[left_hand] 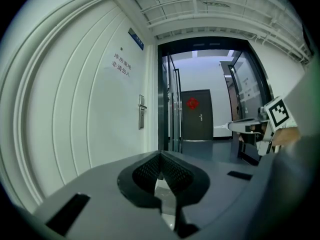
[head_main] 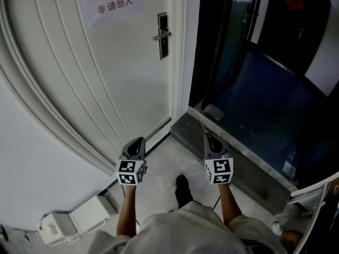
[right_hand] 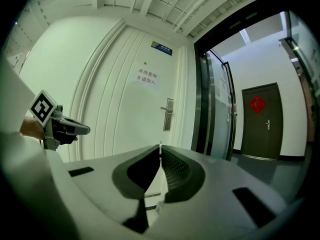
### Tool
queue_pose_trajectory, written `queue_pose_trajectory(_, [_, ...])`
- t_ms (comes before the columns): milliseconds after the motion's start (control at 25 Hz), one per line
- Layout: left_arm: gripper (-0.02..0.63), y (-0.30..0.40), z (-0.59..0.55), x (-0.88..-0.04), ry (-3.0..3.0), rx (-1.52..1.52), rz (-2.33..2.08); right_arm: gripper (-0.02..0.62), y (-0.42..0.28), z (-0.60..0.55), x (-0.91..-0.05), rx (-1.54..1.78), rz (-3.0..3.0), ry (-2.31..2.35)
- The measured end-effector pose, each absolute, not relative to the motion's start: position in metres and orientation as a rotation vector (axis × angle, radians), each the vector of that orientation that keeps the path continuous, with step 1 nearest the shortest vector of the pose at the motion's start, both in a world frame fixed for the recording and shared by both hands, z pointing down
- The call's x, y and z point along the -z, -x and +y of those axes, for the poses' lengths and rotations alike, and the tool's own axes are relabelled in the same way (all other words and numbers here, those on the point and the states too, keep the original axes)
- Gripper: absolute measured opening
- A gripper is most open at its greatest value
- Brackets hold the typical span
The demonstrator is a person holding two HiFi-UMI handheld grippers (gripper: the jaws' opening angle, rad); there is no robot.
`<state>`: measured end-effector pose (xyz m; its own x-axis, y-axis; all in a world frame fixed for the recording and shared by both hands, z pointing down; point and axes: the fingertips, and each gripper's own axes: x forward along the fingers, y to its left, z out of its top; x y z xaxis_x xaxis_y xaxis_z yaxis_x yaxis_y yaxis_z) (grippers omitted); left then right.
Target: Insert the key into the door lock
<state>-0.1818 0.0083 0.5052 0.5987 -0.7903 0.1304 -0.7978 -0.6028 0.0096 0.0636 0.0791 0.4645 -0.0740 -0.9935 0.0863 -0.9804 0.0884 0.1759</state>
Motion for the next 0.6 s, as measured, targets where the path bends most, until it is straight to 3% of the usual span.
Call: queue_pose_trajectory(600, [0.017, 0.104, -0.204, -0.494, -2.727, -0.155, -1.435, 0.029, -0.133, -0.147, -0.458, 0.142, -2.251, -1.941])
